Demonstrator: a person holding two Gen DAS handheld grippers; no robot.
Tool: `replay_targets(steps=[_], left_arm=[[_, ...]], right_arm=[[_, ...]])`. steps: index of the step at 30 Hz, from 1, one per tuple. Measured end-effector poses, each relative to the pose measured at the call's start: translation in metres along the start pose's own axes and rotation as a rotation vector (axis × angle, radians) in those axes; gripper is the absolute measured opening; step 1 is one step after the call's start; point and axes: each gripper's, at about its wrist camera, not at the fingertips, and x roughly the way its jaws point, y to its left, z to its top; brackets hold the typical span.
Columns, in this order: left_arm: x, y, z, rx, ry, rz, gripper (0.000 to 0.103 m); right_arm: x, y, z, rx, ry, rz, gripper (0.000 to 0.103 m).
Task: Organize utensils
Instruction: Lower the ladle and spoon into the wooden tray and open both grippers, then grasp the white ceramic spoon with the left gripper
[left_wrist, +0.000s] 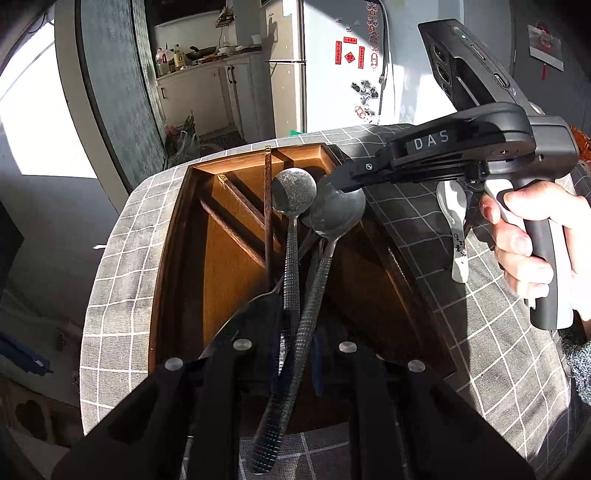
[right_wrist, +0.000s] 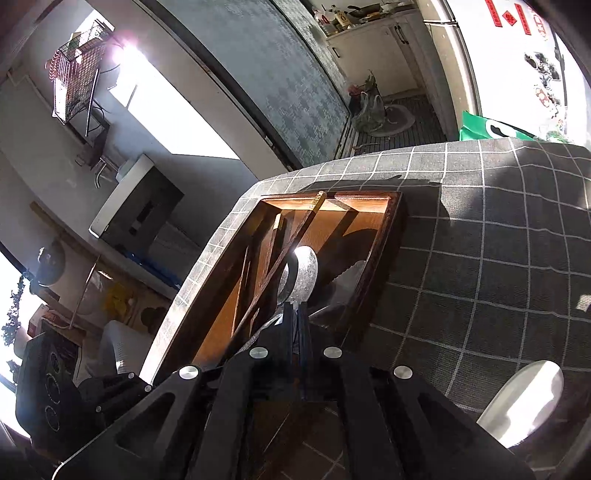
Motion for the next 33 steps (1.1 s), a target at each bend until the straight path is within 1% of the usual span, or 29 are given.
replay_targets(steps=[1, 2, 3, 4, 5, 6, 7, 8, 9, 10, 11, 12, 14, 16, 18, 20, 21, 22, 23, 24, 26, 27, 29, 30, 33], left_arm=[[-0.001, 0.0, 0.0, 0.002, -0.004, 0.003, 0.015], [-0.001, -0.001, 0.001, 0.003, -0.006, 0.002, 0.014], [0.0, -0.001, 0.001, 0.006, -0.008, 0.0, 0.014], [0.001, -0.001, 0.001, 0.007, -0.008, 0.003, 0.014], [0.003, -0.001, 0.001, 0.006, -0.006, 0.009, 0.016], [0.004, -0.001, 0.001, 0.003, -0.005, 0.009, 0.016], [0.004, -0.002, 0.001, 0.002, -0.005, 0.009, 0.022], [0.003, -0.002, 0.001, -0.001, -0.005, 0.009, 0.036], [0.0, -0.003, 0.0, -0.003, -0.012, 0.015, 0.044], [-0.004, -0.004, 0.0, 0.0, -0.023, 0.026, 0.056], [-0.008, -0.005, -0.001, 0.006, -0.037, 0.035, 0.062], [-0.013, -0.005, -0.001, 0.006, -0.049, 0.038, 0.064], [-0.022, -0.005, 0.0, -0.008, -0.073, 0.031, 0.073], [-0.031, -0.007, 0.002, -0.022, -0.094, 0.015, 0.073], [-0.037, -0.014, 0.005, -0.029, -0.11, -0.022, 0.074], [-0.036, -0.026, 0.009, -0.022, -0.109, -0.066, 0.075], [-0.035, -0.034, 0.01, -0.011, -0.105, -0.086, 0.075], [-0.031, -0.045, 0.012, 0.007, -0.102, -0.098, 0.075], [-0.028, -0.055, 0.012, 0.024, -0.1, -0.107, 0.075], [-0.024, -0.065, 0.013, 0.041, -0.092, -0.118, 0.075], [-0.011, -0.085, 0.015, 0.065, -0.071, -0.145, 0.075], [-0.005, -0.093, 0.016, 0.073, -0.059, -0.159, 0.075], [0.008, -0.108, 0.018, 0.071, -0.042, -0.19, 0.075], [0.013, -0.113, 0.019, 0.063, -0.037, -0.205, 0.075], [0.026, -0.124, 0.024, 0.04, -0.026, -0.214, 0.075]], right_arm=[[0.0, 0.003, -0.001, -0.012, -0.014, -0.004, 0.004], [-0.001, 0.005, -0.002, -0.023, -0.029, -0.002, 0.008], [-0.005, 0.008, -0.003, -0.034, -0.046, 0.02, 0.023], [-0.012, 0.011, -0.004, -0.041, -0.07, 0.041, 0.035], [-0.022, 0.012, -0.004, -0.044, -0.101, 0.056, 0.062], [-0.033, 0.012, -0.004, -0.046, -0.131, 0.07, 0.076], [-0.043, 0.011, -0.004, -0.043, -0.152, 0.081, 0.077], [-0.055, 0.007, -0.003, -0.035, -0.165, 0.086, 0.077], [-0.067, 0.003, -0.004, -0.027, -0.176, 0.078, 0.077], [-0.081, -0.003, -0.006, -0.018, -0.19, 0.057, 0.078], [-0.094, -0.01, -0.008, -0.009, -0.201, 0.03, 0.079], [-0.108, -0.019, -0.012, 0.0, -0.213, 0.0, 0.079], [-0.134, -0.039, -0.019, 0.016, -0.238, -0.059, 0.079], [-0.154, -0.063, -0.027, 0.048, -0.255, -0.105, 0.079], [-0.165, -0.09, -0.036, 0.107, -0.264, -0.103, 0.079], [-0.167, -0.111, -0.044, 0.164, -0.261, -0.083, 0.079], [-0.165, -0.119, -0.047, 0.184, -0.252, -0.073, 0.077], [-0.16, -0.125, -0.049, 0.196, -0.238, -0.065, 0.07], [-0.153, -0.128, -0.05, 0.199, -0.215, -0.066, 0.066], [-0.145, -0.129, -0.052, 0.192, -0.193, -0.079, 0.059], [-0.129, -0.124, -0.053, 0.155, -0.15, -0.129, 0.052], [-0.122, -0.121, -0.052, 0.137, -0.141, -0.144, 0.049], [-0.112, -0.116, -0.05, 0.122, -0.128, -0.138, 0.046], [-0.108, -0.114, -0.049, 0.113, -0.12, -0.14, 0.042], [-0.099, -0.109, -0.046, 0.088, -0.102, -0.188, 0.036]])
